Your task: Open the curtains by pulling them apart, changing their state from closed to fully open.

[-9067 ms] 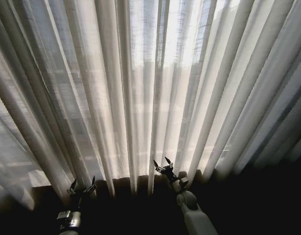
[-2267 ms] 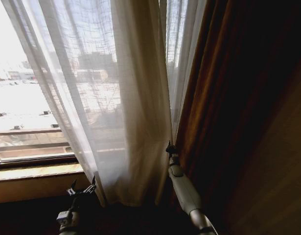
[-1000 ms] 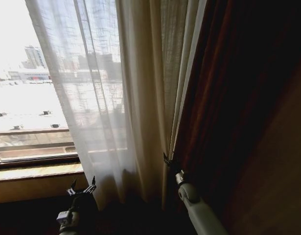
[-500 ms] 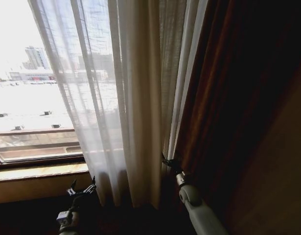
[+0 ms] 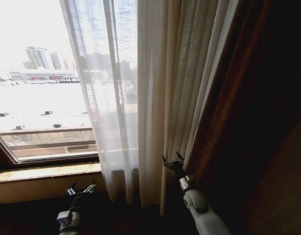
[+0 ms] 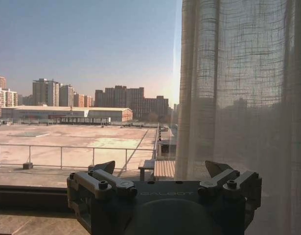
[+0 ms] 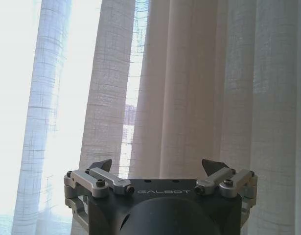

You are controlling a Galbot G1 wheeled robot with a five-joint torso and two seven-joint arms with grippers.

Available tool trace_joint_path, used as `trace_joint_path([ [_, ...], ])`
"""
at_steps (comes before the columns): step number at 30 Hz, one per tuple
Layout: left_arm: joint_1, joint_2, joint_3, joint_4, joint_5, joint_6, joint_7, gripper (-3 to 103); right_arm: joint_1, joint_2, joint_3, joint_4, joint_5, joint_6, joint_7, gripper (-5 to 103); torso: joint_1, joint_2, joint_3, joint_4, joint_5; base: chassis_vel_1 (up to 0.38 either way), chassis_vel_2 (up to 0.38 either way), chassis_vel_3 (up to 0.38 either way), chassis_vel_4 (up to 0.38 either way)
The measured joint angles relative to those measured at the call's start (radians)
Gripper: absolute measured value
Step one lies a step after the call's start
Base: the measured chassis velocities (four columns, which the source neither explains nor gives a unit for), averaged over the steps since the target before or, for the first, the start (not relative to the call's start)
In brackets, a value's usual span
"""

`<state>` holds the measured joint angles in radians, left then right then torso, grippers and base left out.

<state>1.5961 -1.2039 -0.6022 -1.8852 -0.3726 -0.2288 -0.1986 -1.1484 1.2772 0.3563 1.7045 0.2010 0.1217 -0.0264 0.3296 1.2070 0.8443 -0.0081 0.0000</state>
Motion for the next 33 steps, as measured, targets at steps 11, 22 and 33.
trace_joint_path([
  [11,0.0,0.0,0.0,0.0,0.0,0.0,0.0,100,-0.005,0.009,-0.003,0.004,-0.002,0.006,-0.022,100,0.0,0.0,0.0,0.0002,-0.0002,0.377,0.337,-0.384,-0.32],
  [22,0.0,0.0,0.0,0.0,0.0,0.0,0.0,100,0.008,0.009,-0.016,-0.016,-0.001,0.012,-0.038,100,0.0,0.0,0.0,0.0,-0.0003,0.37,0.341,-0.38,-0.332],
  [33,0.0,0.0,0.0,0.0,0.0,0.0,-0.001,100,0.054,0.035,-0.044,-0.081,0.011,0.089,-0.077,100,0.0,0.0,0.0,0.0004,-0.0003,0.312,0.294,-0.329,-0.29],
])
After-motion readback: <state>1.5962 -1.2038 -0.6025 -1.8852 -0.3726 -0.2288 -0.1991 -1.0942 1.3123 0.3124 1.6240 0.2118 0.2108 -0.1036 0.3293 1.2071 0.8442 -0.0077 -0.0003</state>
